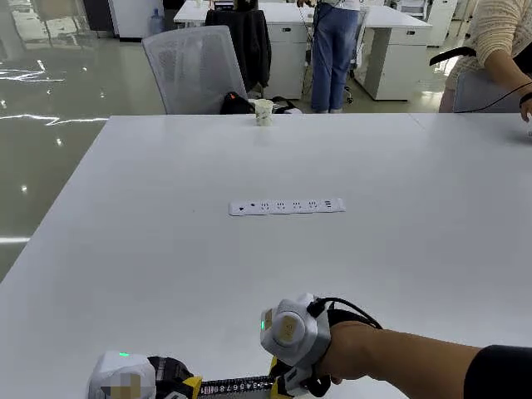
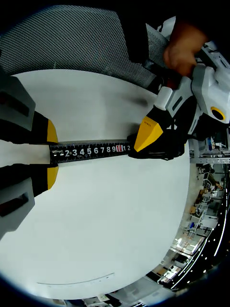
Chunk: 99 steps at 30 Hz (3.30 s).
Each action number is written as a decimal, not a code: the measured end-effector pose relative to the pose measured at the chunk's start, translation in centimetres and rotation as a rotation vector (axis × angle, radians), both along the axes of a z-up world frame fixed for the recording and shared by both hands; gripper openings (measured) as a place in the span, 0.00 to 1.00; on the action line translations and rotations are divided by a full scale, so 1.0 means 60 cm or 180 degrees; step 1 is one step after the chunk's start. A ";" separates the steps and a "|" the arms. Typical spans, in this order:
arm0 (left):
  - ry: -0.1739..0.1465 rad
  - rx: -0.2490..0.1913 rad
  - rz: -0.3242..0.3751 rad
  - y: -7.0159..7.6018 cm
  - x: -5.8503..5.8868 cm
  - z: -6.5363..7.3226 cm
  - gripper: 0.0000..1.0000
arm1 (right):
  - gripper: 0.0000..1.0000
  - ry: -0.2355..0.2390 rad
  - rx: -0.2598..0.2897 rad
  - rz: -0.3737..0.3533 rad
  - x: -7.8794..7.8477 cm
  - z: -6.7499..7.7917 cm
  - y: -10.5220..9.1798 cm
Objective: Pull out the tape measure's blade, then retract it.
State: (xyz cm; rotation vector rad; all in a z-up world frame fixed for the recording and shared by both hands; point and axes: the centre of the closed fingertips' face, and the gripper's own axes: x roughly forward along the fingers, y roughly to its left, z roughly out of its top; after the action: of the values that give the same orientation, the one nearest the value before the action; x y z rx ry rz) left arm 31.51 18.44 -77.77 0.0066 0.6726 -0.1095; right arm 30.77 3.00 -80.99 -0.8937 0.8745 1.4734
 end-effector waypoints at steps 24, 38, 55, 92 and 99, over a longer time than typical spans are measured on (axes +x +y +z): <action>0.0032 -0.0026 0.0002 0.002 0.000 -0.001 0.61 | 0.11 -0.0008 0.0122 0.0114 -0.001 -0.001 0.021; 0.0052 -0.0047 -0.0014 0.001 -0.002 0.000 0.61 | 0.11 -0.0004 0.0184 0.0134 -0.004 0.000 0.038; 0.0043 -0.0096 -0.0008 0.002 -0.002 0.000 0.60 | 0.11 0.0015 0.0229 0.0100 -0.005 0.000 0.049; 0.0059 -0.0148 -0.0007 0.000 -0.004 0.000 0.60 | 0.11 0.0107 0.0444 0.0056 -0.013 -0.001 0.100; 0.0063 -0.0152 -0.0010 0.000 -0.004 0.000 0.60 | 0.11 0.0102 0.0457 0.0046 -0.014 0.001 0.103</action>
State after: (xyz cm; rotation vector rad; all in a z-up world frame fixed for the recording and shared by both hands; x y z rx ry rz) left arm 31.28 18.42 -77.78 -0.0395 0.6896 -0.1288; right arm 29.93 9.19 -80.93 -0.7733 0.7764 1.5461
